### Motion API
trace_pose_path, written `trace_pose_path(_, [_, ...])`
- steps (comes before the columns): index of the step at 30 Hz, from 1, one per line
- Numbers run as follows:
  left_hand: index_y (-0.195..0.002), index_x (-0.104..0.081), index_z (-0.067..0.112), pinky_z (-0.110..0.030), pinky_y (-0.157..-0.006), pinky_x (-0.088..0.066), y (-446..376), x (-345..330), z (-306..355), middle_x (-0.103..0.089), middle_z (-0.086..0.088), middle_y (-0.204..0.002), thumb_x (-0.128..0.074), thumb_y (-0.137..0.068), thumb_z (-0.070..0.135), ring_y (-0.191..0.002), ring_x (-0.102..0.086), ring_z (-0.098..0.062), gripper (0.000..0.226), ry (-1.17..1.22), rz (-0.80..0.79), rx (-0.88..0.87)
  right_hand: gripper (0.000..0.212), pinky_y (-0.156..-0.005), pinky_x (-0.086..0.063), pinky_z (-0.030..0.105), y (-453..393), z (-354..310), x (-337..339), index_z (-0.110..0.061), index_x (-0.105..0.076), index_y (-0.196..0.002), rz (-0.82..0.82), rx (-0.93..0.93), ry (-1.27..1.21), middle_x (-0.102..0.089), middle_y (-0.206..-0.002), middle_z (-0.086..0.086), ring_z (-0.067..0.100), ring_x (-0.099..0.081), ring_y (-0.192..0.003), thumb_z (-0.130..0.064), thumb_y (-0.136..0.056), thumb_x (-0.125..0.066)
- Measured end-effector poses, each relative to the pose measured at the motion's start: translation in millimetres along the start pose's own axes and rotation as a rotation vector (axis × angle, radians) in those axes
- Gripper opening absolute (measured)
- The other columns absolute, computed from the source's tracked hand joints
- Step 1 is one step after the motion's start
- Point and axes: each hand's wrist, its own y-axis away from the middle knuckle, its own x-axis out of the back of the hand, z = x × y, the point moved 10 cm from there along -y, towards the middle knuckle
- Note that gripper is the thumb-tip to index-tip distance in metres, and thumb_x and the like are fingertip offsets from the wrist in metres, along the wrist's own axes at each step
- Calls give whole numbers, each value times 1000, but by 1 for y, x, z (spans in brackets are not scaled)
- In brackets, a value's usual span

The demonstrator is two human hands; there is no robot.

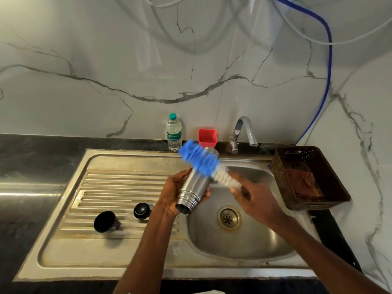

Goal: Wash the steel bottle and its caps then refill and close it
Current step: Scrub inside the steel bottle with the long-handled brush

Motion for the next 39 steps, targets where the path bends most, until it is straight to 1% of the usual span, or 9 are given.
trace_pose_path(3, [-56,-75,1,-29,-46,-59,11,9,18,-70,-11,-61,-109,-9,34,-50,-71,-21,67,4,63,-249,57,-56,-43,19,21,-28,-10,-44,-46,-150,-84,256,75,-38,-61,-16,4,-37,-52,-34,-97,-64])
trace_pose_path(6, [-107,-73,-16,-39,-79,-65,3,5,11,-73,-28,-100,-81,-85,30,-88,-76,-34,52,54,-36,-93,54,-57,-49,20,11,-12,-13,-49,-43,-150,10,165,78,-52,-66,-16,4,-46,-55,-40,-99,-59])
trace_pose_path(9, [-156,-42,-3,-47,-80,-65,-2,13,10,-56,-29,-124,-87,-83,33,-100,-67,-40,93,36,36,31,52,-71,-56,22,-11,27,-4,-46,-42,-150,119,-120,-49,-76,-98,-7,5,-70,-77,-47,-100,-55])
trace_pose_path(16, [-76,-76,2,-36,-47,-61,6,34,25,-71,-16,-70,-93,-64,46,-53,-71,-27,49,-98,177,-172,51,-54,-47,27,17,-24,-17,-45,-41,-153,-64,283,139,-44,-65,-17,5,-45,-54,-46,-103,-50])
trace_pose_path(18, [-95,-73,-2,-37,-51,-63,8,31,22,-75,-19,-79,-106,-34,47,-60,-75,-28,85,-160,163,-125,52,-54,-48,27,13,-18,-14,-48,-37,-153,14,253,171,-50,-67,-16,6,-51,-55,-47,-103,-49])
trace_pose_path(22, [-153,-43,-4,-48,-75,-66,6,2,15,-59,-31,-122,-94,-75,32,-90,-73,-40,100,-89,26,-7,52,-67,-53,23,-4,20,2,-47,-41,-151,189,-137,-35,-74,-95,-10,8,-69,-74,-42,-102,-56])
trace_pose_path(29, [-76,-74,2,-33,-47,-60,3,14,26,-70,-14,-70,-99,-61,45,-53,-70,-26,52,-89,124,-157,51,-61,-35,5,23,-26,-15,-36,-51,-149,4,240,56,-43,-66,-31,-1,-42,-56,-37,-99,-60])
trace_pose_path(34, [-142,-54,-13,-47,-75,-66,-2,5,14,-61,-38,-123,-57,-97,38,-85,-75,-43,68,9,71,-38,50,-61,-54,27,6,30,-12,-39,-49,-148,198,-213,-28,-70,-77,-9,3,-64,-64,-38,-100,-60])
trace_pose_path(39, [-113,-69,-3,-43,-68,-66,-4,18,16,-76,-20,-98,-85,-85,30,-75,-77,-32,47,-11,162,-110,55,-60,-48,16,13,-13,-11,-44,-41,-153,44,80,0,-56,-70,-23,0,-56,-59,-40,-101,-58])
